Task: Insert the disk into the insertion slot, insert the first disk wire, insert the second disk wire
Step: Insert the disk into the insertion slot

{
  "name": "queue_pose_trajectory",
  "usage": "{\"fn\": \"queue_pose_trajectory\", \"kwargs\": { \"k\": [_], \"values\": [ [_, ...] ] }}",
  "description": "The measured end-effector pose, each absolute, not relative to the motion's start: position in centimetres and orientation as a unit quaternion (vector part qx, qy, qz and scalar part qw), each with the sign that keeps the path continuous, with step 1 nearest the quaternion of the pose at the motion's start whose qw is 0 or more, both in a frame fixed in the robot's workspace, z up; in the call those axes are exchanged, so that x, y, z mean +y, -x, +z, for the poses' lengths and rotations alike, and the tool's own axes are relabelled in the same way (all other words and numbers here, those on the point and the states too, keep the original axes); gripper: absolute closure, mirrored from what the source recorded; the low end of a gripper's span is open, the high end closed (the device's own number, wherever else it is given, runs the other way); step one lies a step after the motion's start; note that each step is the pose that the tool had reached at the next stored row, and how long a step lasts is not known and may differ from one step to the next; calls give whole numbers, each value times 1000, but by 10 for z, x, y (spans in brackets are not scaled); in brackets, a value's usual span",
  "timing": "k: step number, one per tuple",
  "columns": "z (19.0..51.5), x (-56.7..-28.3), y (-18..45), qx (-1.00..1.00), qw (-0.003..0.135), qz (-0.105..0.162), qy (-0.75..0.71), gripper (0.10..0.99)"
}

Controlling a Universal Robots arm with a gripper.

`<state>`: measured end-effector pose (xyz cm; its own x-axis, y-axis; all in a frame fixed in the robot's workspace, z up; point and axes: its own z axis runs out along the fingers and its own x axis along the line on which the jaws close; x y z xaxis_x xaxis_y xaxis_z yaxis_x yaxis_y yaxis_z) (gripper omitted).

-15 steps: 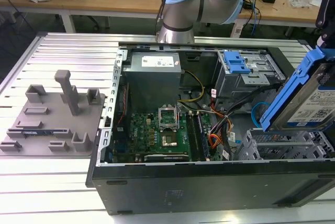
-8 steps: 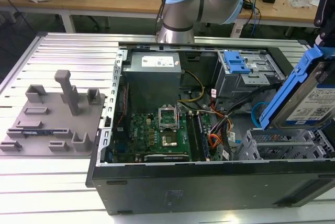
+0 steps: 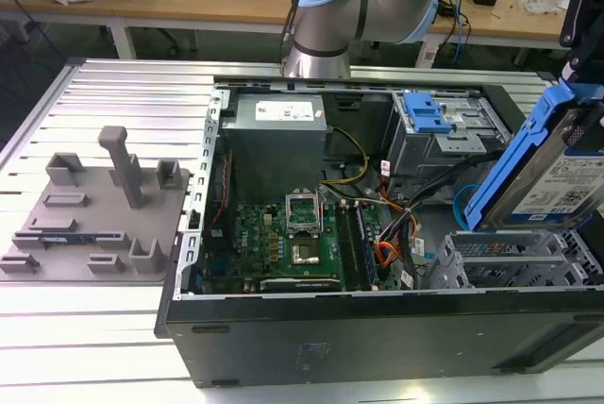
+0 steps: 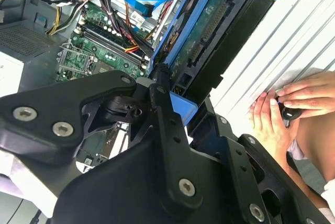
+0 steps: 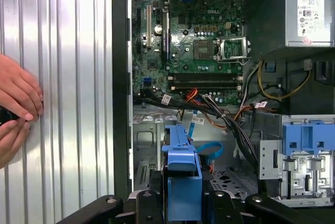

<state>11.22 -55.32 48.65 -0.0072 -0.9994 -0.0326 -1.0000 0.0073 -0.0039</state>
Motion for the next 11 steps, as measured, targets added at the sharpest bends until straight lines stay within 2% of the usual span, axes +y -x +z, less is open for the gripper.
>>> {"fn": "queue_pose_trajectory", "kwargs": {
  "k": [11],
  "values": [
    [478,-553,-112,708,13,10,706,722]
  ]
}}
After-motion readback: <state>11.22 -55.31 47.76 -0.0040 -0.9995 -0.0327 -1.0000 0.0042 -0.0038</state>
